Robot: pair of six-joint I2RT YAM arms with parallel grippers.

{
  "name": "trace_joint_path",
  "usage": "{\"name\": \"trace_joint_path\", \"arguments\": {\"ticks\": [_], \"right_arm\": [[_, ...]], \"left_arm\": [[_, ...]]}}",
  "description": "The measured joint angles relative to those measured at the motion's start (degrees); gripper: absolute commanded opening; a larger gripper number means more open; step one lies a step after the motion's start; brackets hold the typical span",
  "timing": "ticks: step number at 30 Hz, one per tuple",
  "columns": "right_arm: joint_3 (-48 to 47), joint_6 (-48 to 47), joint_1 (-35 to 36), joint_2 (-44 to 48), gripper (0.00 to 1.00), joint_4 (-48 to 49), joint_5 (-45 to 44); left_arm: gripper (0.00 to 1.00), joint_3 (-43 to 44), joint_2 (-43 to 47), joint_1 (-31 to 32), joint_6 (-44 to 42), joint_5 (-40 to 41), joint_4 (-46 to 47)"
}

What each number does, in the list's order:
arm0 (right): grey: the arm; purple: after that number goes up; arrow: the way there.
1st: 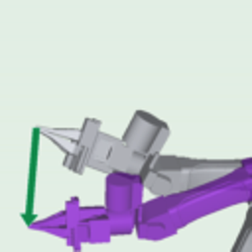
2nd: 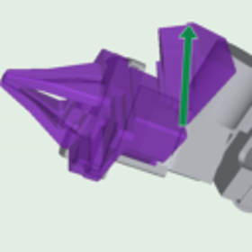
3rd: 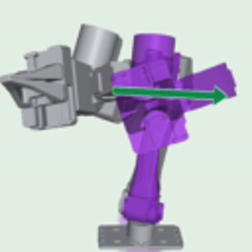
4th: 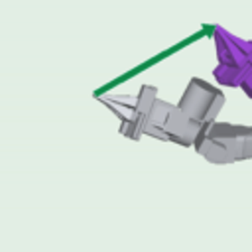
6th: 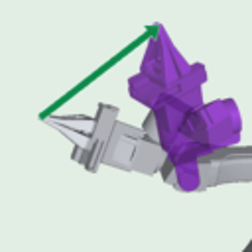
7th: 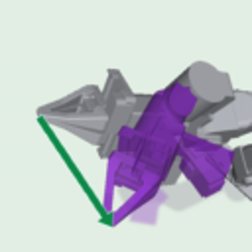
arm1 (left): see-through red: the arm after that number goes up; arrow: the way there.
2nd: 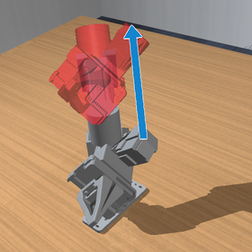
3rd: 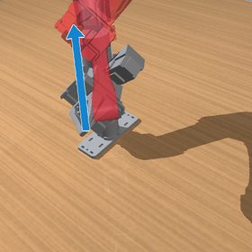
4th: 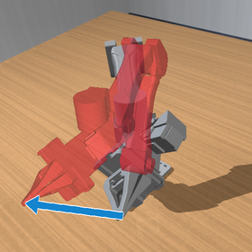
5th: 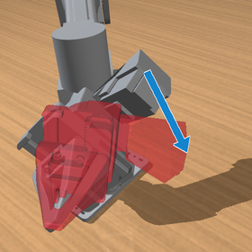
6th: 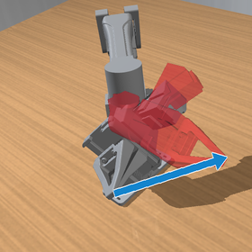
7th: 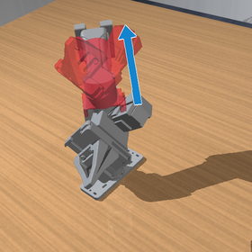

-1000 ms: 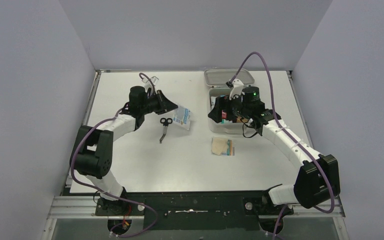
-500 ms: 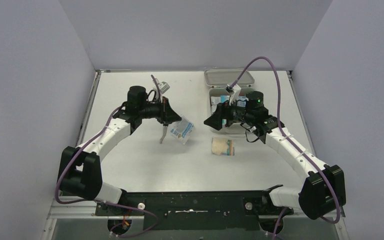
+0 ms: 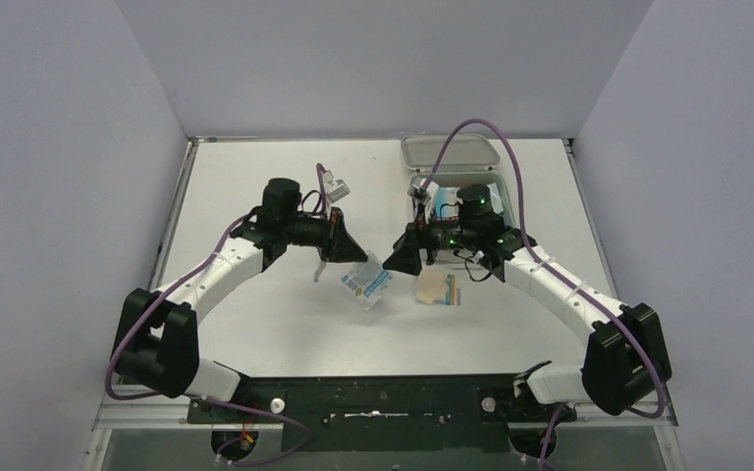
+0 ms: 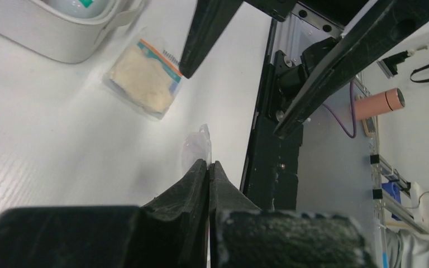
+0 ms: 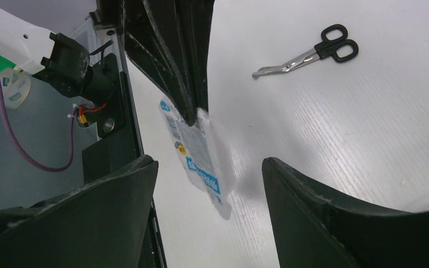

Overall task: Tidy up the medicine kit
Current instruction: Pick up the medical item at the center of the board.

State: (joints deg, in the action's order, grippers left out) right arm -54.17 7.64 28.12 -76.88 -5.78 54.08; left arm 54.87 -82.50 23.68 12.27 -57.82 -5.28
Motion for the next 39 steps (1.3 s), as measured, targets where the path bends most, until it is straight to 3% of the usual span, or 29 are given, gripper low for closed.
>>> {"name": "trace_joint_path", "arguments": {"ticks": [4,11,15,18,24,30,36,39], "right_arm": [[-1.36,-1.75,0.15,-0.87,0.67,-0.33,1.25],[-1.36,-3.41,1.14,-1.84,0.72,-0.33,3.85],[-1.36,-4.02,1.70,-2.99,0.68,-0.33,4.17],[-1.36,-4.33,2.38,-3.52,0.59,-0.33,4.81],[-1.36,-4.81,3.93,-3.54,0.21,-0.28,6.51],[-1.36,-4.44,4.22,-3.54,0.06,-0.28,6.32],[-1.38,-3.98,4.28,-3.54,0.04,0.33,3.10],[-1.38,-4.17,4.22,-3.45,0.04,0.24,-0.26]], "left_arm": [[0.00,-1.01,0.46,1.40,0.63,-1.16,1.20],[0.00,-6.75,2.14,1.86,9.01,-4.46,12.39],[0.00,-7.52,2.36,1.90,11.98,-5.51,16.09],[0.00,-7.52,2.93,1.90,13.03,-5.84,17.38],[0.00,-7.50,4.15,2.12,12.79,-5.86,17.75],[0.00,-7.26,4.37,1.92,11.78,-3.82,15.61],[0.22,-6.82,5.84,-0.63,12.44,1.09,12.74],[0.41,-6.80,7.76,-3.61,13.35,4.70,11.80]]}}
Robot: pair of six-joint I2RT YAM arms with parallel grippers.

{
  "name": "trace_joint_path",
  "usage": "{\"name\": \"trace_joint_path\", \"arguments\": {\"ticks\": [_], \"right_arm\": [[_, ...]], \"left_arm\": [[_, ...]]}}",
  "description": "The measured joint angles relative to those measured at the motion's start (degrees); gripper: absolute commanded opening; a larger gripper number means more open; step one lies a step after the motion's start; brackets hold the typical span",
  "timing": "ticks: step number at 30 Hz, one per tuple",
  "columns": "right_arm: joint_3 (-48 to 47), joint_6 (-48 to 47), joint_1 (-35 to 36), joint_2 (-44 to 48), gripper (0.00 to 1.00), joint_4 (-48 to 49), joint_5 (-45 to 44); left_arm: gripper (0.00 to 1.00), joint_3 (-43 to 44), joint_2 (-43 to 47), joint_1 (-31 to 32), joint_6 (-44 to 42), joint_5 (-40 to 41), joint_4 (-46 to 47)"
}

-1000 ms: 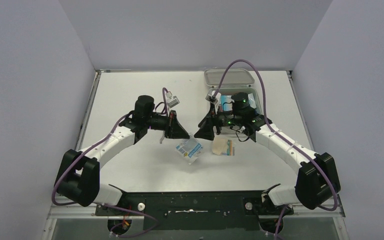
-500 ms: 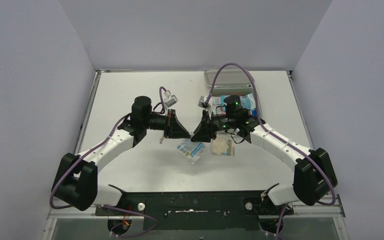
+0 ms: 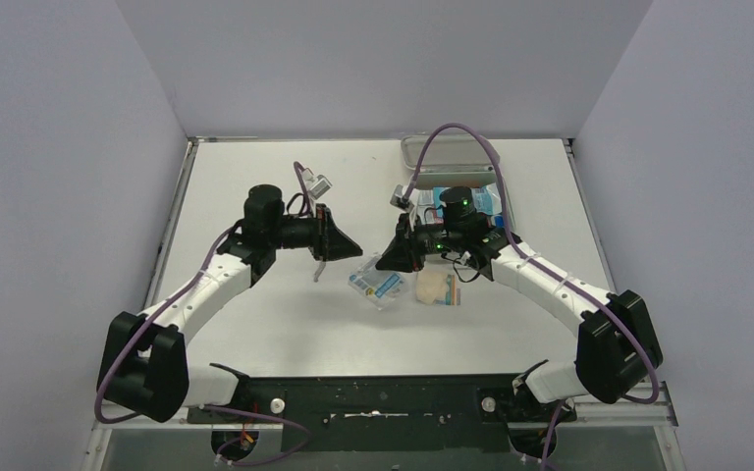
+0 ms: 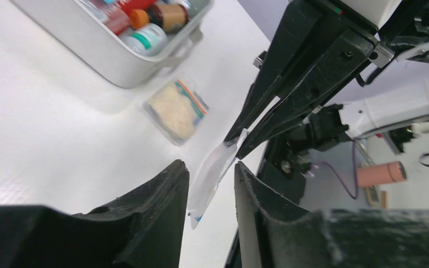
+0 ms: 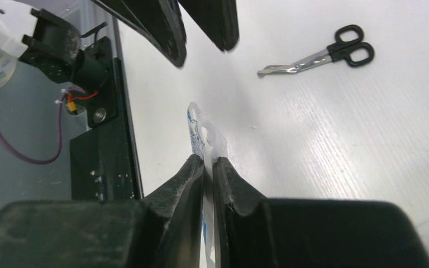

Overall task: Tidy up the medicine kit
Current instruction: Pick up the medical item at the center of the board, then place the medical item at the medicine box.

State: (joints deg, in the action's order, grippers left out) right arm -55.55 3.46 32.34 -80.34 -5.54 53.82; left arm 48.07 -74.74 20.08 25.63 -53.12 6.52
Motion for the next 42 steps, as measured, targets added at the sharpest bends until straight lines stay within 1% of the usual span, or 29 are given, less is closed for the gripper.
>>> {"name": "trace_joint_path", "arguments": {"ticks": [2,3,4,5,11,13,20,26,29,34,38,42], "right_arm": [[0.00,-0.24,-0.02,0.11,0.04,-0.09,-2.08],[-0.02,-0.39,-0.04,0.22,0.04,-0.13,-3.08],[-0.13,-0.59,-0.04,0.28,0.04,-0.24,-4.13],[-0.42,-0.96,-0.04,0.31,0.04,-0.52,-5.31],[-5.11,-4.83,-0.04,0.31,0.04,-4.68,-15.10],[-7.61,-6.80,-0.04,0.31,0.05,-6.56,-18.80],[-14.71,-14.10,-0.11,0.31,0.05,-11.63,-30.84],[-19.91,-20.72,-0.11,-0.63,0.06,-16.13,-42.16],[-21.99,-23.56,-0.11,-2.14,0.06,-16.81,-47.50],[-22.60,-28.81,-0.13,-6.71,0.06,-17.70,-57.00],[-23.08,-32.81,-0.24,-12.35,0.06,-17.77,-63.06],[-24.35,-36.20,-0.44,-18.03,0.06,-18.34,-67.30]], "left_arm": [[0.51,0.48,1.53,-1.40,0.68,2.51,-0.92],[0.59,0.83,2.12,-1.77,0.66,3.56,-1.40],[0.70,1.27,2.91,-2.16,0.74,4.87,-2.12],[0.73,1.75,3.74,-2.47,0.59,6.29,-2.95],[0.83,4.24,9.03,-4.33,-1.77,14.78,-9.68],[0.96,4.26,10.82,-5.42,-2.47,16.85,-11.15],[0.97,3.45,13.53,-7.63,-5.60,23.30,-14.47],[0.97,-4.00,13.55,-7.72,-8.59,28.41,-15.28],[0.97,-6.86,13.38,-7.72,-10.05,30.03,-16.92],[0.97,-7.02,12.85,-7.72,-12.50,31.78,-18.51],[0.97,-7.02,12.96,-7.72,-13.25,31.98,-18.56],[0.97,-7.02,13.16,-7.72,-13.88,32.02,-18.58]]}}
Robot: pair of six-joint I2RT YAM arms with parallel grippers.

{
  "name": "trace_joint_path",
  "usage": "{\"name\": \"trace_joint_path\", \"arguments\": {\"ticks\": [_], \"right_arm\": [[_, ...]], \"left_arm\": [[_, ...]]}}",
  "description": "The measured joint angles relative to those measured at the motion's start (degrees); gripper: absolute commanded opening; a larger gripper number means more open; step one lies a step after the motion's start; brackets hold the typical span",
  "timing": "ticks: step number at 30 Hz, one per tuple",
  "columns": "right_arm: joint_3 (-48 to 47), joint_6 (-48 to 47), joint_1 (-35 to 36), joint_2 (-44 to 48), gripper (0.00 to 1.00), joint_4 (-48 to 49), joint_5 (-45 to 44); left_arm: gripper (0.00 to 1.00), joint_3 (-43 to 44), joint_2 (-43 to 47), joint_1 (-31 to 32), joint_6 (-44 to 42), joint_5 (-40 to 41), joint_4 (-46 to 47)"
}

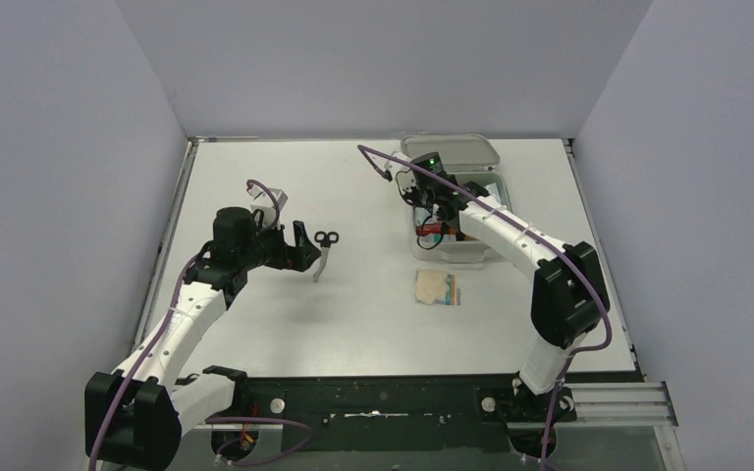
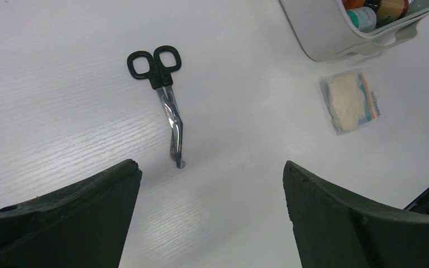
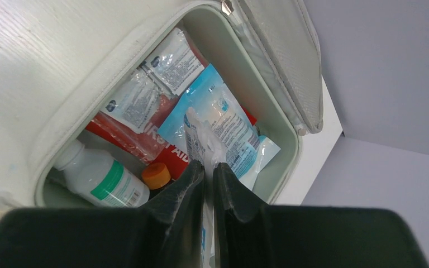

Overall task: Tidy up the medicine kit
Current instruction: Place the medical item at the medicine box.

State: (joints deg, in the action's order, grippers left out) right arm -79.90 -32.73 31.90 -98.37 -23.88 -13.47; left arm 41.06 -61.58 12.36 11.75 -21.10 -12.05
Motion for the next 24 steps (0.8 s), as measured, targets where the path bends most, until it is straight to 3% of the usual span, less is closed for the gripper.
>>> {"name": "trace_joint_path", "arguments": {"ticks": [5,9,16,24], "right_arm": [[-2.84,-2.45,-0.04,-4.39,0.07,-1.22,-3.10],[-5.60,0.70,-1.16,-4.39,0.08,-4.31,-2.78],[-10.27,10.27,-7.26,-4.37,0.09,-6.80,1.42],[-10.23,10.97,-9.07,-4.37,0.14,-11.76,10.49]], "left_arm": [[0.97,0.00,0.42,0.00,-0.48,0.37,-0.70],[0.97,0.00,0.94,0.00,-0.50,0.37,-1.11],[0.97,0.00,1.29,0.04,-0.52,0.33,-1.20],[0.97,0.00,1.29,0.68,-0.50,0.02,-1.22]]}}
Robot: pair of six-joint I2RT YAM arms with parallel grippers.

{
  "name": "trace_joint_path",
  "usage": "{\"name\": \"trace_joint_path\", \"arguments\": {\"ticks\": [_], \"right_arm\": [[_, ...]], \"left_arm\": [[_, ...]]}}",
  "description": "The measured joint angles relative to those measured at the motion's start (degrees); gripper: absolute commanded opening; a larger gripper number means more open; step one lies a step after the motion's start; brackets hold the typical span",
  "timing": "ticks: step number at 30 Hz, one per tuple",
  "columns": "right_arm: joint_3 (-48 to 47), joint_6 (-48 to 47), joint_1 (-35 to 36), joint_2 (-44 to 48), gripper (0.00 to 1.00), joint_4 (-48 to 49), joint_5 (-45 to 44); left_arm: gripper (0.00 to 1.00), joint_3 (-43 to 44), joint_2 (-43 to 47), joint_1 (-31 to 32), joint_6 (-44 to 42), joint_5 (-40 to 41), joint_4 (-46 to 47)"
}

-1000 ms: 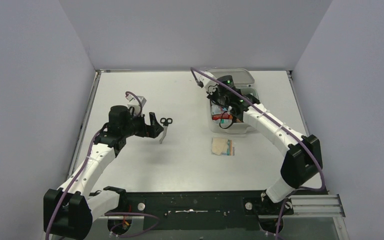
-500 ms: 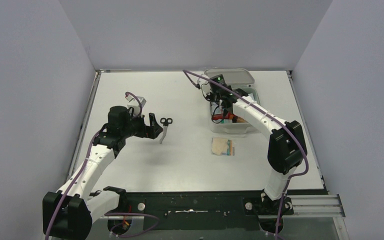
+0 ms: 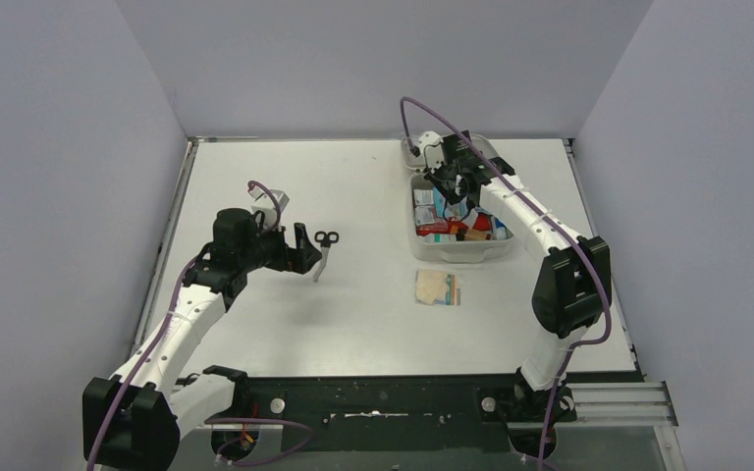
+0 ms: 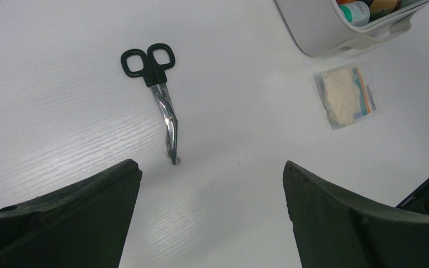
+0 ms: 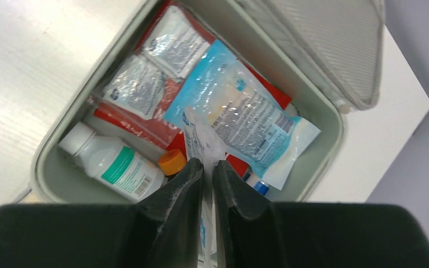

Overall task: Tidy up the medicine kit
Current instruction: Place the medical item at the medicine box.

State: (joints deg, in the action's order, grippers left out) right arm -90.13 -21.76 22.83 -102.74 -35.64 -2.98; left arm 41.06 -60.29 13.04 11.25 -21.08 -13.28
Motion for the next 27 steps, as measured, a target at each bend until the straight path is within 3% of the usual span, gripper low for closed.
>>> {"name": "trace_joint_path", "arguments": {"ticks": [10,27], "right_arm": [[-1.81,-10.88,-1.31,-1.11,0.15,-9.16,11.15],[-6.62,-31.26,-4.00,-6.86,0.18,-14.51,29.42]], "left_arm": [[0.97,0.00,0.00,0.07,0.02,-0.33,0.02],[0.97,0.00,0.00,0.04,-0.13,0.48,-0.04]]}}
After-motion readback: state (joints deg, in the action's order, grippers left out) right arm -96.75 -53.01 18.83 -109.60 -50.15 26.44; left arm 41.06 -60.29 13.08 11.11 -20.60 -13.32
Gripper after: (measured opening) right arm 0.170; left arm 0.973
